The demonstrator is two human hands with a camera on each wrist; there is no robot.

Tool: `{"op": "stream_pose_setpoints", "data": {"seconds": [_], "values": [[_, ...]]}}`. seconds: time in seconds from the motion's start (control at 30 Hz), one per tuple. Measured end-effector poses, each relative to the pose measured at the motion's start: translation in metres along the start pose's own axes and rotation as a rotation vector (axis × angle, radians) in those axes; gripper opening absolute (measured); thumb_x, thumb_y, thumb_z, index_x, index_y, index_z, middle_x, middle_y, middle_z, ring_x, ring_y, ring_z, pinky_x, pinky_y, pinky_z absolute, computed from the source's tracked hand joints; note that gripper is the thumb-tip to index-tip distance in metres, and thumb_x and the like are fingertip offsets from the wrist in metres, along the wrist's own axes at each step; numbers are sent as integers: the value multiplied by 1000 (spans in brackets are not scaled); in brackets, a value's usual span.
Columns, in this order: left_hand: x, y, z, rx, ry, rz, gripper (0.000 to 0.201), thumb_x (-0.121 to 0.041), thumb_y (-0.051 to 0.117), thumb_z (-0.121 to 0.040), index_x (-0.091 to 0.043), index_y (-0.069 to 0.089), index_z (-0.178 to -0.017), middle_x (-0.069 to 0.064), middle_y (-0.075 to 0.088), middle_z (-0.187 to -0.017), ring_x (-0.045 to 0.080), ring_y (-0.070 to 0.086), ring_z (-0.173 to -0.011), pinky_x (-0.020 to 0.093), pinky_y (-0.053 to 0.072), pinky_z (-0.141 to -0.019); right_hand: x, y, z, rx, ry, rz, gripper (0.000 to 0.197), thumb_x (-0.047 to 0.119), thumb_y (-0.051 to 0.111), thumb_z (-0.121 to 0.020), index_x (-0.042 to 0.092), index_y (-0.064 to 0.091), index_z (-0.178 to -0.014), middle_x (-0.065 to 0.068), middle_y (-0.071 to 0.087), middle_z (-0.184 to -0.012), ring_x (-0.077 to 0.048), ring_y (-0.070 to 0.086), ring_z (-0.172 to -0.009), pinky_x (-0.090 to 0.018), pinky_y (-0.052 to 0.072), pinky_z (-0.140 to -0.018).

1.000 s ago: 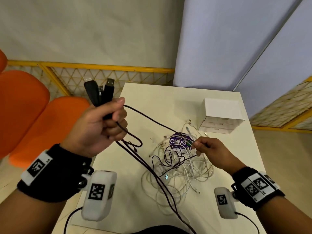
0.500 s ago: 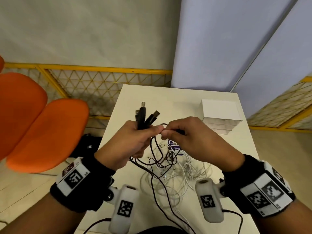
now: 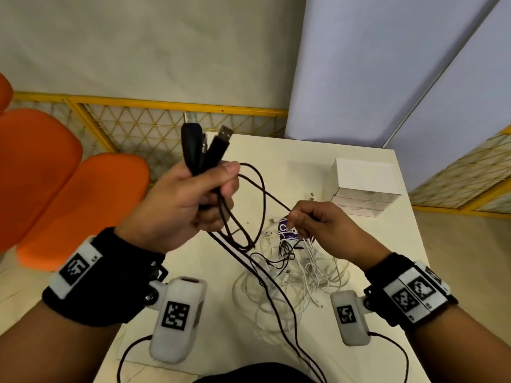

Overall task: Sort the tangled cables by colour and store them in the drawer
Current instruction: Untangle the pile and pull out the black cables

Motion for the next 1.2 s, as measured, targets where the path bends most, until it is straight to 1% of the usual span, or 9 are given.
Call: {"op": "stream_pose_setpoints", "data": {"seconds": [0.37, 0.47, 0.6, 0.7, 0.83, 0.93, 1.03, 1.13, 1.2], "values": [[-4, -10, 12, 54, 46, 131, 34, -44, 75, -78, -20, 58, -61, -10, 30, -49, 4, 21, -37, 27, 14, -42, -91, 19, 7, 0, 199, 33, 28, 17, 49, -103, 16, 67, -81, -9, 66, -74, -9, 58, -69, -25, 45, -73], [4, -17, 9, -63, 8, -13, 30, -32, 73, -85, -14, 61, -65, -4, 21, -50, 7, 21, -36, 24, 15, -42, -82, 16, 5, -25, 176, 57, 27, 21, 51, -102, 21, 68, -81, -3, 60, -66, -11, 55, -65, -30, 44, -70], [15, -14, 3, -100, -34, -168, 27, -20, 66, -91, 4, 58, -83, -4, 37, -50, 13, 19, -40, 31, 12, -47, -48, 10, 2, -44, 106, 65, 24, 22, 53, -101, 22, 69, -83, 16, 59, -64, -4, 52, -63, -23, 44, -67], [33, -12, -1, -129, -115, -216, 22, -26, 69, -82, -5, 66, -77, -1, 31, -50, 18, 14, -46, 34, 10, -50, -19, 9, 1, -28, 61, 125, 23, 28, 53, -101, 27, 71, -86, 4, 65, -72, -9, 53, -65, -23, 43, -66], [62, -7, -9, -199, -219, -213, 33, -24, 75, -84, 7, 68, -93, -1, 23, -53, 20, 11, -53, 31, 10, -48, 14, 17, 2, 55, 11, 149, 21, 37, 54, -99, 31, 71, -89, -14, 67, -80, -29, 59, -73, -38, 49, -66], [78, -1, -17, -219, -263, -302, 26, -24, 72, -90, -17, 67, -65, -2, 32, -51, 13, 20, -44, 23, 16, -43, 30, 20, 1, 80, -28, 130, 21, 30, 56, -99, 23, 72, -87, -12, 54, -65, -18, 45, -56, -27, 37, -55], [86, 2, -23, -194, -312, -504, 28, -29, 66, -94, -9, 68, -74, -2, 44, -50, 10, 30, -40, 21, 23, -41, 27, 20, 1, 92, -7, 162, 23, 32, 56, -99, 21, 73, -87, -7, 67, -74, -25, 58, -67, -28, 44, -61], [94, 7, -25, -97, -382, -582, 34, -30, 61, -96, -1, 69, -80, -8, 38, -47, 11, 26, -41, 22, 21, -41, 14, 20, 3, 110, 21, 167, 26, 35, 55, -98, 23, 73, -84, 9, 60, -62, -9, 51, -57, -22, 39, -56], [97, 10, -24, -54, -397, -564, 33, -29, 58, -98, -6, 63, -75, -6, 31, -48, 13, 21, -41, 23, 19, -43, 4, 24, 3, 119, 16, 107, 29, 43, 56, -96, 25, 71, -80, -6, 48, -60, -16, 39, -55, -26, 33, -56]]}}
Point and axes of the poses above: each hand's wrist, its own z-axis away from the middle knuckle, its own y-axis out of the palm, x = y × z, the point moved 8 cm from there along -z, towards the middle knuckle
